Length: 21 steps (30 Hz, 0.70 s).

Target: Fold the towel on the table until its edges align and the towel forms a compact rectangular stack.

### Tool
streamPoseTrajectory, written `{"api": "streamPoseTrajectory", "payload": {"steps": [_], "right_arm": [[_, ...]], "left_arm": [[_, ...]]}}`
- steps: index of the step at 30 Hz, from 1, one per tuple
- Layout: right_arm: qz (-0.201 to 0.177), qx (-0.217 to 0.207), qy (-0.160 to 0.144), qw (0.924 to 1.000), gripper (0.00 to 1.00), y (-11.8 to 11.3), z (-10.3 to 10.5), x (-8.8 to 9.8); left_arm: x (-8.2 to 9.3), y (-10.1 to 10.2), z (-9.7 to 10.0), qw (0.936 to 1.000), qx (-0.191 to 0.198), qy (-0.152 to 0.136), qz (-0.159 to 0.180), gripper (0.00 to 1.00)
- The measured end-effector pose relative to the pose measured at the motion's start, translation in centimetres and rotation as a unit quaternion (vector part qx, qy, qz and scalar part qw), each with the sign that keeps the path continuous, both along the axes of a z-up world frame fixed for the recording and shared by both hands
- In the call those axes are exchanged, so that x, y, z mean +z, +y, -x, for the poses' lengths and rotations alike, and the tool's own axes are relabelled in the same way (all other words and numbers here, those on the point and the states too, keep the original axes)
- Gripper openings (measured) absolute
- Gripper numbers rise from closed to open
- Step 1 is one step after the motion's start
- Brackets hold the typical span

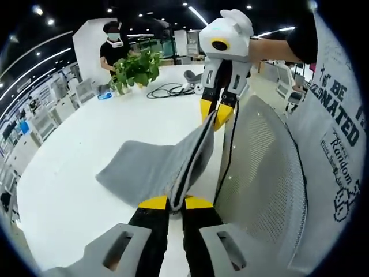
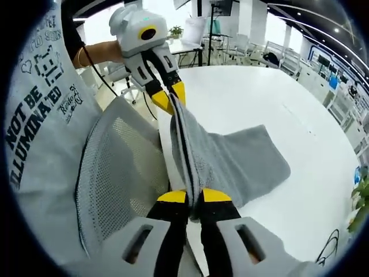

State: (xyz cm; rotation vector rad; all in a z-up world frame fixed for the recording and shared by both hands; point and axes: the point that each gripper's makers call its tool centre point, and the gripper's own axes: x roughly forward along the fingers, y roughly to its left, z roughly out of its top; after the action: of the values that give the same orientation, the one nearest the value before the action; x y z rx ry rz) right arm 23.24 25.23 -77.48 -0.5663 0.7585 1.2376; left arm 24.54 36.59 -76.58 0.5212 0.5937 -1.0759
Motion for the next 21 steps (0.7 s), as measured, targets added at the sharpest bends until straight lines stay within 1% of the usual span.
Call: {"api": "streamPoseTrajectory", "payload": {"steps": [1, 5, 7, 11, 15, 18, 21], "right_arm": [[0.000, 0.001, 0.001, 1.0000, 0.05, 0.0, 0.1, 0.2], [-0.001, 0.011, 0.007, 0.9999, 0.05, 0.3, 1.1, 1.8], [-0.005, 0.013, 0.013, 0.9998, 0.05, 0.2, 1.2, 1.6], [-0.007, 0.017, 0.020, 0.9996, 0.05, 0.3, 1.5, 2.6], [-0.008, 0.020, 0.028, 0.9994, 0.05, 0.3, 1.7, 3.5], [-0.014, 0.010, 0.050, 0.9986, 0.05, 0.3, 1.8, 4.0], [-0.016, 0.008, 0.055, 0.9983, 0.05, 0.1, 1.7, 4.6]], "left_arm": [[0.2, 0.0, 0.1, 1.0000, 0.000, 0.001, 0.001, 0.07], [1.1, 0.0, 0.4, 1.0000, 0.000, 0.001, 0.008, 0.07], [1.6, 0.0, 0.6, 0.9999, 0.001, 0.003, 0.015, 0.07], [2.4, 0.0, 0.8, 0.9995, 0.005, 0.007, 0.031, 0.07], [3.0, -0.1, 1.0, 0.9992, 0.005, 0.012, 0.037, 0.07], [3.5, -0.2, 1.1, 0.9991, 0.002, 0.013, 0.039, 0.07], [3.9, -0.4, 1.2, 0.9991, -0.008, 0.016, 0.039, 0.07]]}}
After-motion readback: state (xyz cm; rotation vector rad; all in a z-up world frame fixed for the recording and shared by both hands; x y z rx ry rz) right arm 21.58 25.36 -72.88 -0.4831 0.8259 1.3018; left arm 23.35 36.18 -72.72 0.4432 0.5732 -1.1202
